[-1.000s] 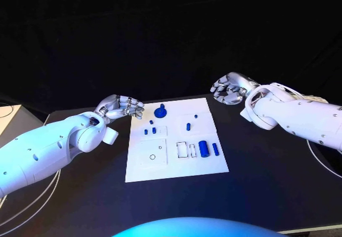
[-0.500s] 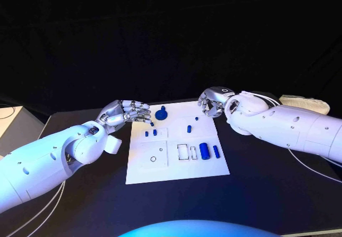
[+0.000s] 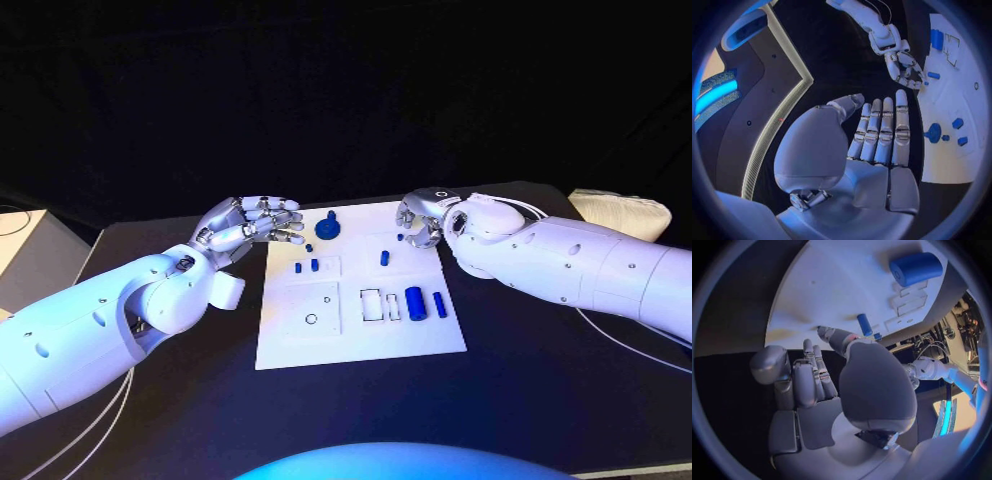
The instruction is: Assemble the parts on the task board
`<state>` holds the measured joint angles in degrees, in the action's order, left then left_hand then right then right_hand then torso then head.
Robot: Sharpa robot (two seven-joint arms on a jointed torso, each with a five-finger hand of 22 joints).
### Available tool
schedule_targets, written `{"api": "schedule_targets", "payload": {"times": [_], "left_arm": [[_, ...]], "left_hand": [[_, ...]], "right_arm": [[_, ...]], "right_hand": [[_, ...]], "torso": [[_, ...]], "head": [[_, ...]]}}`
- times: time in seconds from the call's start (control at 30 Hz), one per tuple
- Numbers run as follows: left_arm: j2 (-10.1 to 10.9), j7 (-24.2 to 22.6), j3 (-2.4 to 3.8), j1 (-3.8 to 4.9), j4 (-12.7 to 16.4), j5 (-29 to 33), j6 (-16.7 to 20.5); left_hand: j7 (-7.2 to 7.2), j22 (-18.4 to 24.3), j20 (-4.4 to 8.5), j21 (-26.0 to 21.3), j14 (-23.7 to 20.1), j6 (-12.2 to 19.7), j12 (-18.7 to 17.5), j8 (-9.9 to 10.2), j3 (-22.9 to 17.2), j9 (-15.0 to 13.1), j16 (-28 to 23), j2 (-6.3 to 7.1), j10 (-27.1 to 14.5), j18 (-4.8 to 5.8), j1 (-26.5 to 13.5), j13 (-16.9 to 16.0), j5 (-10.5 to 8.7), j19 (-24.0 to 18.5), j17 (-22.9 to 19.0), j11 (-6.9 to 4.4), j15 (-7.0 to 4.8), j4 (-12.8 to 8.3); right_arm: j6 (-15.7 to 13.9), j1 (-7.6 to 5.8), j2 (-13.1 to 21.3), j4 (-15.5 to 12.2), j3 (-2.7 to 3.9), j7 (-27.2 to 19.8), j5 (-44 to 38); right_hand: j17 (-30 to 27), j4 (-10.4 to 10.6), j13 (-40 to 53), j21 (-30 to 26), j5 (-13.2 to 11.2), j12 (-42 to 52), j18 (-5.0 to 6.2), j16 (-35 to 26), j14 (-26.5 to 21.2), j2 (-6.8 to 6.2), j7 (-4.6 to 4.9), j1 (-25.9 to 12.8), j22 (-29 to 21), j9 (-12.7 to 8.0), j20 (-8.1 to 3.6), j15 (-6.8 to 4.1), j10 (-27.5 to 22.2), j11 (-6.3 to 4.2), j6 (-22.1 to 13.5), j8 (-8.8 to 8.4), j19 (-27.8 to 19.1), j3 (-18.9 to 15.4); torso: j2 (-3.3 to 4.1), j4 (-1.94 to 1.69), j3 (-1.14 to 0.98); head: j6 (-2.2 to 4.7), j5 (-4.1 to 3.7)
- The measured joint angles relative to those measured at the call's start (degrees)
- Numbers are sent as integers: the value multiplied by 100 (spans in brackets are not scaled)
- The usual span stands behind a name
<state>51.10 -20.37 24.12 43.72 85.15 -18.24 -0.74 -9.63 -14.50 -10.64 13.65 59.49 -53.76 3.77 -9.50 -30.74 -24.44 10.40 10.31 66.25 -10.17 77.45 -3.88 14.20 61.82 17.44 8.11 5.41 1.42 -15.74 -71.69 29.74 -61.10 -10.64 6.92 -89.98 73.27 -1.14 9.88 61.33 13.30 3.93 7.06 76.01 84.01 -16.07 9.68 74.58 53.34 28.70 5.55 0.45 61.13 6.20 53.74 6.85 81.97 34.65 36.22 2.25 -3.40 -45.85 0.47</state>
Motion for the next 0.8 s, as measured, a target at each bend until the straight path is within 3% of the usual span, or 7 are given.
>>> {"api": "schedule_targets", "payload": {"times": [0.3,0.63,0.8], "left_arm": [[6,-51,11,-6,57,70,32],[7,-78,16,-7,96,104,74],[7,-82,17,-7,103,111,85]], "left_hand": [[-43,41,0,-65,-22,-1,0,32,16,18,-44,0,-43,0,0,0,0,-40,-5,-2,22,17],[-62,52,0,-66,-22,19,0,33,16,24,-44,0,-43,0,0,0,0,-40,-5,-2,23,17],[-62,57,0,-66,-22,19,0,33,16,24,-44,0,-43,0,0,0,0,-40,-5,-2,22,16]], "right_arm": [[70,69,-95,89,-6,54,-92],[57,141,-177,183,3,55,-125],[-2,162,-195,204,10,52,-131]], "right_hand": [[-31,4,-82,-45,0,0,1,0,-8,40,-9,40,-48,-38,42,8,-66,16,-9,-55,-2,-152],[-32,77,-120,-45,0,60,1,28,-7,99,8,98,-9,-61,42,7,133,-31,122,-55,-2,-78],[-24,135,-174,-45,0,100,2,66,-7,236,-49,79,29,-61,18,7,298,-58,278,-42,23,129]], "torso": [[5,-12,2],[6,-3,2],[5,-1,-4]], "head": [[13,-21],[-18,15],[-38,37]]}}
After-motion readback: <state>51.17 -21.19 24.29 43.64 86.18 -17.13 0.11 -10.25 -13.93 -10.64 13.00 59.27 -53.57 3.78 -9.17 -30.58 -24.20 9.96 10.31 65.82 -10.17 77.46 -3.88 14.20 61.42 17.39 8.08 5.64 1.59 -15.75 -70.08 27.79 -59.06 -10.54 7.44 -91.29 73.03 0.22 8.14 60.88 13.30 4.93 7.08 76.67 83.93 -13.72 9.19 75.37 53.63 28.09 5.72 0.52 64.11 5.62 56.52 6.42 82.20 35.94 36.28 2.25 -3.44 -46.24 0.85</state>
